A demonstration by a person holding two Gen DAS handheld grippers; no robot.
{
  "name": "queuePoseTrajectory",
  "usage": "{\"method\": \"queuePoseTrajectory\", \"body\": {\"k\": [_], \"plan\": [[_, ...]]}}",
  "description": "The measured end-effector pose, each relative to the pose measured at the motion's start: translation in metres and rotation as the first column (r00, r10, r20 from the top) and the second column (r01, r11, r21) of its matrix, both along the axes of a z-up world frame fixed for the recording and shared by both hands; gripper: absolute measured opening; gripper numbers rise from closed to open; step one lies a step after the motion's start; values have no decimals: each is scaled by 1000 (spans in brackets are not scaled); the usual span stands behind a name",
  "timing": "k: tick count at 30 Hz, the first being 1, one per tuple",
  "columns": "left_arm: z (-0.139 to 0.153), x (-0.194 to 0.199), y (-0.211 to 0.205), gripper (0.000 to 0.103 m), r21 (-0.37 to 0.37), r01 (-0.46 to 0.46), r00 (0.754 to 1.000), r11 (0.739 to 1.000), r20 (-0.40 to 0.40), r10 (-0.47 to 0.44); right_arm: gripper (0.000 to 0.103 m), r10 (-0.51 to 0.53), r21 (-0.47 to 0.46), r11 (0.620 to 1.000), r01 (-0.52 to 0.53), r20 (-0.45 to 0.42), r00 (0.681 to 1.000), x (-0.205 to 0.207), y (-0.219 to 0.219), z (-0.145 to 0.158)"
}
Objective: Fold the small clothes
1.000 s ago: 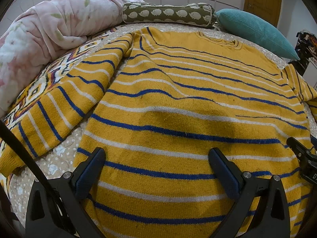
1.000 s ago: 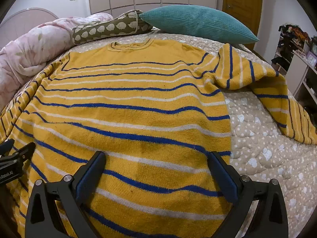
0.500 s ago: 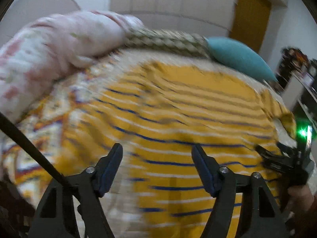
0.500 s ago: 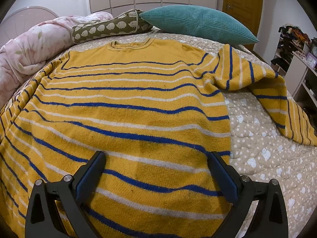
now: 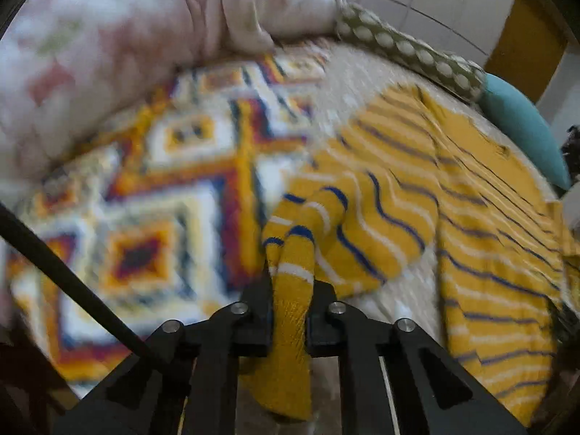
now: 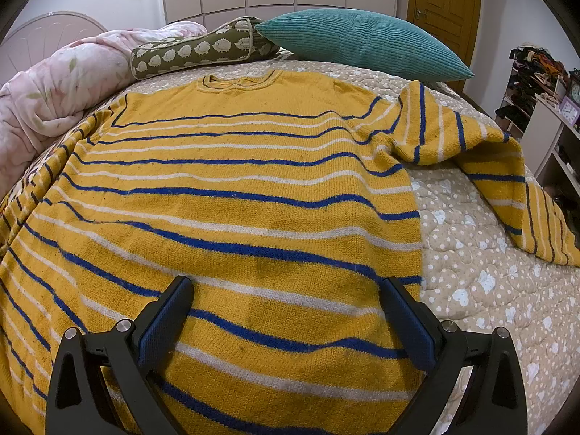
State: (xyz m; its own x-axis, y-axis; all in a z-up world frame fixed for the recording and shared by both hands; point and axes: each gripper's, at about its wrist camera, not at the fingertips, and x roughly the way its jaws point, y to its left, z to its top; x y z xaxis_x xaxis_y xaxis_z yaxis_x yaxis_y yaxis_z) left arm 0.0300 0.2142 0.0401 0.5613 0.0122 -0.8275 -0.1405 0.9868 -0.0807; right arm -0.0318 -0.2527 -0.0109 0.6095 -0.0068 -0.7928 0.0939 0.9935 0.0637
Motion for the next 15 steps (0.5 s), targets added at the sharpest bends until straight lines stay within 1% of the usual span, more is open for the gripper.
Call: {"method": "queuePoseTrajectory", "body": {"k": [1,3,6,7,8,10,11,12,13,14,15], "plan": [[8,3,5,11,42,-30,999,999,26,29,103,0,0,1000,0,0,1000,0,0,0],[21,20,26,11,99,-100,994,990,61,94,103,0,0,1000,0,0,1000,0,0,0],[39,43,62,12,180,-199,977,963,107,182,103,0,-4,1000,0,-2,1000,0,0,0],[42,51,68,13,190,-209,976,959,104,193,103,0,-6,1000,0,-3,1000,0,0,-1],[44,58,76,16,181,-210,976,961,93,196,103,0,-7,1000,0,-4,1000,0,0,-1],[50,56,84,17,118,-192,979,974,87,183,103,0,-8,1000,0,-4,1000,1,0,-2],[52,52,82,22,109,-188,979,976,95,178,103,0,-8,1000,0,-4,1000,1,0,-1],[56,43,77,31,102,-174,980,979,111,162,103,0,-8,1000,-1,-4,1000,1,0,-1],[58,36,71,37,97,-163,981,982,119,151,103,1,-8,1000,-1,-4,1000,0,0,-1],[62,25,66,51,83,-150,982,985,128,139,103,1,-7,1000,-1,-4,1000,0,0,-1],[65,17,58,62,64,-140,982,988,135,131,103,1,-3,1000,-1,-3,1000,0,0,-1]]}}
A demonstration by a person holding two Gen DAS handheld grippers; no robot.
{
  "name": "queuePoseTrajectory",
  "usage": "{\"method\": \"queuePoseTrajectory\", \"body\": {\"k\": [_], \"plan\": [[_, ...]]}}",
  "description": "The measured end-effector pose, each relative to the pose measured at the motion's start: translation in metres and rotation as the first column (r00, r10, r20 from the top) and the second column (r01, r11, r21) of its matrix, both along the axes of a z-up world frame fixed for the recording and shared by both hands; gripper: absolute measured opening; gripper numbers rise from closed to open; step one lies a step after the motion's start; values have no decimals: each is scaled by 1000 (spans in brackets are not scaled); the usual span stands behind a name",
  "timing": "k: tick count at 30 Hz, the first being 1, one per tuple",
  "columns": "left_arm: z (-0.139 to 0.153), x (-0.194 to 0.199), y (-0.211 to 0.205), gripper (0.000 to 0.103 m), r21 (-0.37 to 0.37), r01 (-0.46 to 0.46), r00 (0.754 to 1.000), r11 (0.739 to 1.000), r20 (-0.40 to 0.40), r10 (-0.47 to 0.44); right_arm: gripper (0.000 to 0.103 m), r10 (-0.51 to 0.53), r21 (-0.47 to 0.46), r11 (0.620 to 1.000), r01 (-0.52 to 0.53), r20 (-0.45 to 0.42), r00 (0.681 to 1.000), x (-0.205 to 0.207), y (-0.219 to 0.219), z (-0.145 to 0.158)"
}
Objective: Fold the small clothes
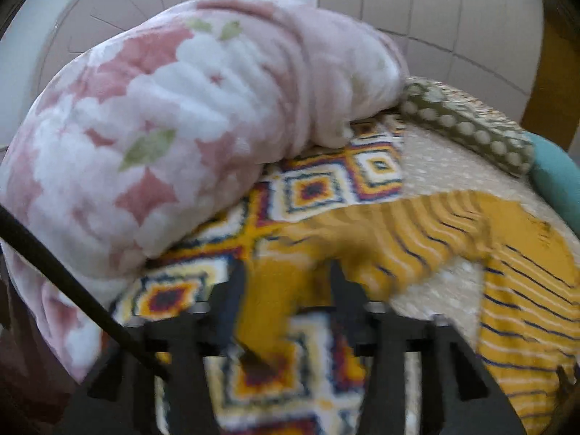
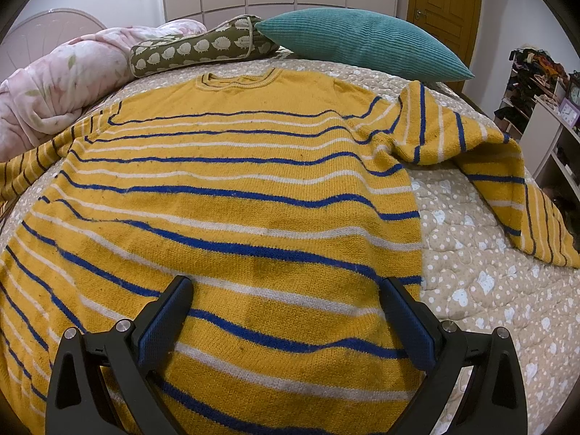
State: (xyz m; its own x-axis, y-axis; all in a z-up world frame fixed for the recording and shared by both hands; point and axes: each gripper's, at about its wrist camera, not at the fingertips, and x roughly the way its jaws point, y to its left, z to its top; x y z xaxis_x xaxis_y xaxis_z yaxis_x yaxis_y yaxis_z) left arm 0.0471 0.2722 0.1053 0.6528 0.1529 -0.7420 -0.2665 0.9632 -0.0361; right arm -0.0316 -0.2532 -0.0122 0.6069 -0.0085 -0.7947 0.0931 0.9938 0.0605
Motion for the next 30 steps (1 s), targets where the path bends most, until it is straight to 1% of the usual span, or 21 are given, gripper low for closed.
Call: {"method": "queuePoseTrajectory", "body": {"k": [2,5,9,10,12,14,15,16,17,19,20,21,22,23,24,25,26,27,28,29,30], "plan": [[8,-24,-18,71,-58,30,999,998,40,-28,103,1,7,1000,-1,0,1000,0,0,0],[11,-47,-52,81,-101,84,995,991,64,-78,103,5,3,1000,-5,-7,1000,-1,0,1],[-3,-70,-103,81,-156,181,983,971,26,-179,103,10,28,1000,-9,-48,999,6,-3,3],[-7,-74,-110,81,-169,194,981,966,16,-195,103,7,54,999,-5,-48,999,6,-6,4],[-21,-80,-128,81,-229,234,969,945,-27,-247,103,-5,109,994,9,-32,999,4,-13,6],[-34,-86,-140,81,-258,248,960,934,-63,-272,103,-16,181,983,20,-23,1000,2,-23,8],[-42,-90,-147,81,-267,260,954,928,-80,-290,98,-14,221,975,20,-30,999,2,-29,9],[-48,-95,-155,81,-266,281,945,922,-92,-314,91,-21,248,968,31,-41,999,0,-35,14],[-52,-98,-164,81,-256,302,936,918,-102,-336,76,-45,279,959,54,-38,998,-5,-43,20],[-60,-103,-178,81,-237,332,923,913,-119,-367,74,-68,371,926,75,-33,997,-18,-57,28],[-67,-106,-186,81,-232,355,910,906,-136,-392,74,-70,418,905,75,-29,997,-30,-64,32],[-71,-108,-191,80,-235,368,901,899,-146,-407,74,-70,429,900,75,-27,997,-39,-67,35],[-75,-110,-195,77,-242,381,893,892,-153,-423,74,-70,416,906,73,-23,997,-56,-68,39],[-80,-112,-200,60,-242,391,887,888,-159,-434,74,-65,409,910,69,-24,998,-67,-67,39],[-85,-113,-207,31,-215,404,879,889,-179,-442,74,-51,404,913,60,-33,998,-82,-64,38],[-88,-113,-210,23,-189,406,877,894,-192,-439,74,-43,397,916,56,-42,998,-90,-61,36],[-88,-113,-212,17,-165,405,880,899,-198,-432,74,-37,375,925,56,-56,998,-102,-55,33],[-87,-113,-210,9,-184,399,882,898,-190,-431,72,-35,357,933,56,-63,997,-108,-51,30],[-85,-113,-209,9,-195,394,883,898,-191,-429,69,-31,330,942,54,-75,997,-116,-45,26],[-82,-114,-206,8,-203,383,888,901,-190,-420,54,-20,302,952,44,-83,996,-121,-37,21],[-80,-116,-204,8,-202,378,890,904,-190,-415,34,-14,277,960,35,-78,997,-125,-31,19]]}}
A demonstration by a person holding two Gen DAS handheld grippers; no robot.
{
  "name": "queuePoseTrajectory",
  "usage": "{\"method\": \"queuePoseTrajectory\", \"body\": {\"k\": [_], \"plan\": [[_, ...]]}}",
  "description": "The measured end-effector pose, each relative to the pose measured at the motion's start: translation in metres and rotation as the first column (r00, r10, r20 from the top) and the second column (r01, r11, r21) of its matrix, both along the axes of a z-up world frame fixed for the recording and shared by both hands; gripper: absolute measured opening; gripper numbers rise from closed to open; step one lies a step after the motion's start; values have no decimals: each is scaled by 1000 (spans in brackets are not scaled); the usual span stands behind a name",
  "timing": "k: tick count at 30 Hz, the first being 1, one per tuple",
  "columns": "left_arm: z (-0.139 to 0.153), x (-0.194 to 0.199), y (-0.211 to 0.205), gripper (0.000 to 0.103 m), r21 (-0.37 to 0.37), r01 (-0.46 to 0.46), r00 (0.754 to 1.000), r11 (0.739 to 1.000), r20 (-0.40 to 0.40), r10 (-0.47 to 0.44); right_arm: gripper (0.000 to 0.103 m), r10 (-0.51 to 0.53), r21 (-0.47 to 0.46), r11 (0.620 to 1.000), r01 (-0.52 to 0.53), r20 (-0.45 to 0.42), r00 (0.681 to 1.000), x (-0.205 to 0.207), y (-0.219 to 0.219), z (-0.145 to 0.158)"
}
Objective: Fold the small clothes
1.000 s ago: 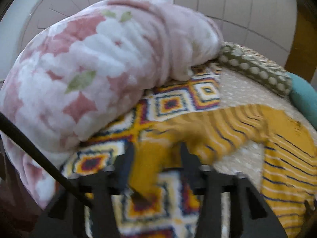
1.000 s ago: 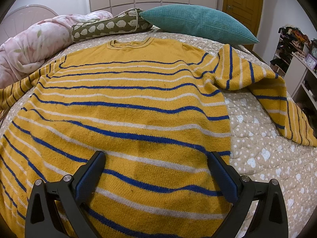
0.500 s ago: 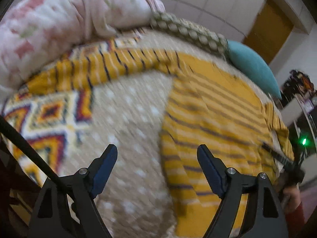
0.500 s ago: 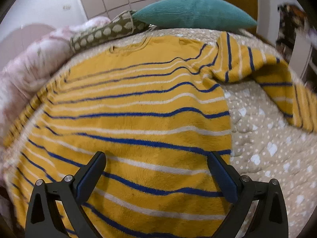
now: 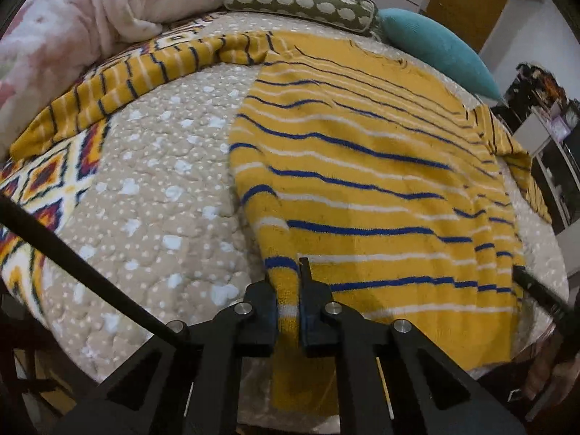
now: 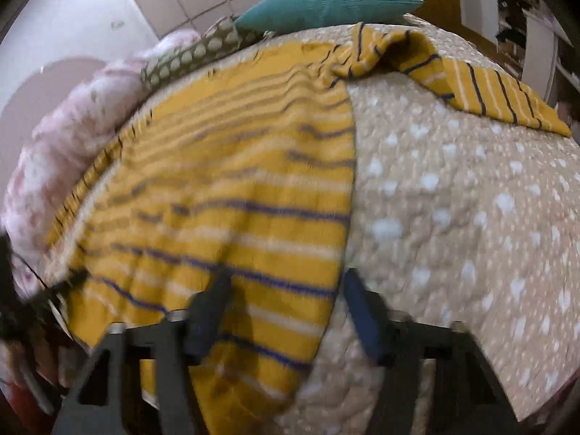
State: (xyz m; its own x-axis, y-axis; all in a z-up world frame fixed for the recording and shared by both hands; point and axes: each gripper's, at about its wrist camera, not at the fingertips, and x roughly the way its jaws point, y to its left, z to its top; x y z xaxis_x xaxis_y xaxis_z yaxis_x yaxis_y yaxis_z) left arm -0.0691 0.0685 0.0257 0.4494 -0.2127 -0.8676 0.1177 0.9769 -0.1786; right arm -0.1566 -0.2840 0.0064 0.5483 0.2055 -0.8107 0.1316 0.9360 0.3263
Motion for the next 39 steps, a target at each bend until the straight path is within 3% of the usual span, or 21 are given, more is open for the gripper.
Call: {"method": "queuePoseTrajectory", "body": {"k": [2,3,7,10,11,13,14,15,18,22,26,28,29,31,33,35,37,39], "plan": [[7,-10,5,8,0,-3,1000,1000,2,3,14,20,30,999,-20,-2,1000,-5,2,-2],[9,-18,12,8,3,-9,1000,1000,7,9,10,33,71,997,-33,0,999,-11,1,0],[12,-35,28,10,-37,-30,1000,999,6,30,10,54,56,997,-53,-14,998,-33,-1,-1],[21,-35,34,18,-57,-54,998,997,28,55,11,51,81,995,-52,20,999,-41,-18,5],[29,-37,37,24,-42,-70,996,997,61,73,13,2,67,998,-5,46,999,-40,-33,11],[38,-36,37,36,-15,-89,990,996,104,90,37,-134,27,991,132,85,987,-37,-70,20],[44,-37,37,45,-5,-100,987,995,129,99,55,-182,18,983,182,93,979,-33,-85,21],[49,-37,37,52,-2,-107,984,994,144,107,59,-267,-5,963,269,108,958,-27,-112,20],[56,-38,34,53,-7,-105,983,994,154,105,59,-432,-21,900,436,101,896,-9,-170,12],[57,-36,23,53,-16,-98,985,995,141,99,59,-615,144,782,607,19,788,17,-250,-17],[57,-34,12,54,-13,-96,985,995,140,97,59,-714,278,673,685,0,701,33,-287,-29],[57,-32,10,54,-14,-95,986,995,136,96,38,-729,328,645,690,-8,685,43,-295,-28],[57,-31,9,54,-15,-94,987,995,133,95,10,-727,366,635,680,-15,686,48,-303,-29],[57,-29,9,54,-23,-91,987,996,132,93,7,-715,411,631,658,-22,699,56,-321,-25],[57,-29,11,54,-20,-93,986,995,137,95,6,-722,383,642,664,11,692,56,-332,-13],[56,-27,13,54,-26,-97,985,995,138,100,6,-753,295,640,709,59,655,49,-349,14],[55,-26,16,54,-41,-101,985,994,134,106,6,-792,191,609,770,97,602,46,-366,39],[54,-26,19,54,-59,-101,986,993,129,108,6,-801,139,598,789,117,587,46,-376,55]]}}
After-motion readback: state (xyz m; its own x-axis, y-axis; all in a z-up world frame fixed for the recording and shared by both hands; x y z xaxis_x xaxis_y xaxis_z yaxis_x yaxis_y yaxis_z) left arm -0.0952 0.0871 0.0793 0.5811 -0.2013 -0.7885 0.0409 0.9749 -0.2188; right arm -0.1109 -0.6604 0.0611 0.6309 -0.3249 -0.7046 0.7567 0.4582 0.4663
